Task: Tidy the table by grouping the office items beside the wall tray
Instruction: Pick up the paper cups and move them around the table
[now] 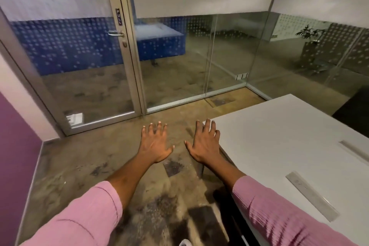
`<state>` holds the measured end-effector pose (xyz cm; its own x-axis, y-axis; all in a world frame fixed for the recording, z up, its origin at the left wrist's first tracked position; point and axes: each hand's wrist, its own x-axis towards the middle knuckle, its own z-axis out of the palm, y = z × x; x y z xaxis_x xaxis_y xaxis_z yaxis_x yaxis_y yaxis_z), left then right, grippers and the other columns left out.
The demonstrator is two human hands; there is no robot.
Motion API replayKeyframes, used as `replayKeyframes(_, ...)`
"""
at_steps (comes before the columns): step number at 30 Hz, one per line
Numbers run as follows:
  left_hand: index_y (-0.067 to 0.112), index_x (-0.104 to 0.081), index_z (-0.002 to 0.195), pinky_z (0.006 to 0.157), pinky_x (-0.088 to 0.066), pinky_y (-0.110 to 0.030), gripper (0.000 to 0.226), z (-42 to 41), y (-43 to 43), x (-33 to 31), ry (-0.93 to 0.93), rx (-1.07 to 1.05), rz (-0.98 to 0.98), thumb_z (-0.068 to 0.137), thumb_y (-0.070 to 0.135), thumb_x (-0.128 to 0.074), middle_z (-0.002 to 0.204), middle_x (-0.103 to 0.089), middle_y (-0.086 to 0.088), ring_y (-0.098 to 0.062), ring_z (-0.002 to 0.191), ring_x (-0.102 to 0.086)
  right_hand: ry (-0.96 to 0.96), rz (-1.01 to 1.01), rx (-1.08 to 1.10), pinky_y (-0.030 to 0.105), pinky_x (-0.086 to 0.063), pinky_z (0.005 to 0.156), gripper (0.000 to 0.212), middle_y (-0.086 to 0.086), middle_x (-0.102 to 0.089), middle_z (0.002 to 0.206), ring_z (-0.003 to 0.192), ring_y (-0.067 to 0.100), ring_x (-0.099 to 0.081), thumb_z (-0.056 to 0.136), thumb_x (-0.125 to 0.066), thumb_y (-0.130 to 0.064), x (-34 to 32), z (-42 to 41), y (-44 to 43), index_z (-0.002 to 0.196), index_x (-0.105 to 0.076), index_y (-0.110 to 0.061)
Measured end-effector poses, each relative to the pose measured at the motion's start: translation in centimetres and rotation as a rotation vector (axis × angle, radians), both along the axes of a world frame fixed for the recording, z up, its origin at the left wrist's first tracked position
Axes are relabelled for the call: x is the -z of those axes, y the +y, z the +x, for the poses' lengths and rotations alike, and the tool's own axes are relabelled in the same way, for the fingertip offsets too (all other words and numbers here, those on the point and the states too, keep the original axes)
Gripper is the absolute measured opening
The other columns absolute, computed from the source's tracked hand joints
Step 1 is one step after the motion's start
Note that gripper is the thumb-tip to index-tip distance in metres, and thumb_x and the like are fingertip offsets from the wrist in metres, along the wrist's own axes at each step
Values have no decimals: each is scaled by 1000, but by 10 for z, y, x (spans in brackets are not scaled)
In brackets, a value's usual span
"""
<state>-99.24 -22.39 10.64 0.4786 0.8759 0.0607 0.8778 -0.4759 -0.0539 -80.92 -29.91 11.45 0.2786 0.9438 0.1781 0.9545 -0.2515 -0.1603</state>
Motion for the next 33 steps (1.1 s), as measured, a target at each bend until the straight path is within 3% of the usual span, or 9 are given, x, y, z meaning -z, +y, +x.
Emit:
replayKeyframes(12,16,-15,150,115,-11,-60,87,3,216,-11,22,-74,-12,81,64,-36,158,-23,-14,-40,142,-21,7,-61,-50,59,-20,112,86,26,-16,156,144,46,-11,83,-38,-66,4,22,238,149,-19,-14)
replayKeyframes(17,15,-11,151,114,-10,-61,93,23,310,-4,26,-85,-45,80,69,-36,159,-19,-14,-41,143,-18,-11,-52,-45,59,-22,110,88,26,-19,155,143,46,-13,82,-39,-66,3,39,333,150,-20,-12)
replayKeyframes(27,13,-15,150,114,-6,-61,94,119,562,-6,64,119,-22,78,72,-30,159,-18,-14,-43,143,-18,22,-28,127,59,-26,108,89,27,-24,154,143,46,-17,83,-43,-65,10,111,557,149,-23,-8)
replayKeyframes(33,10,-22,146,114,-13,-60,89,213,691,-31,50,273,9,81,71,-31,157,-23,-17,-44,141,-22,42,-13,293,58,-26,108,86,26,-27,153,142,45,-21,83,-42,-66,-4,180,655,147,-27,-9)
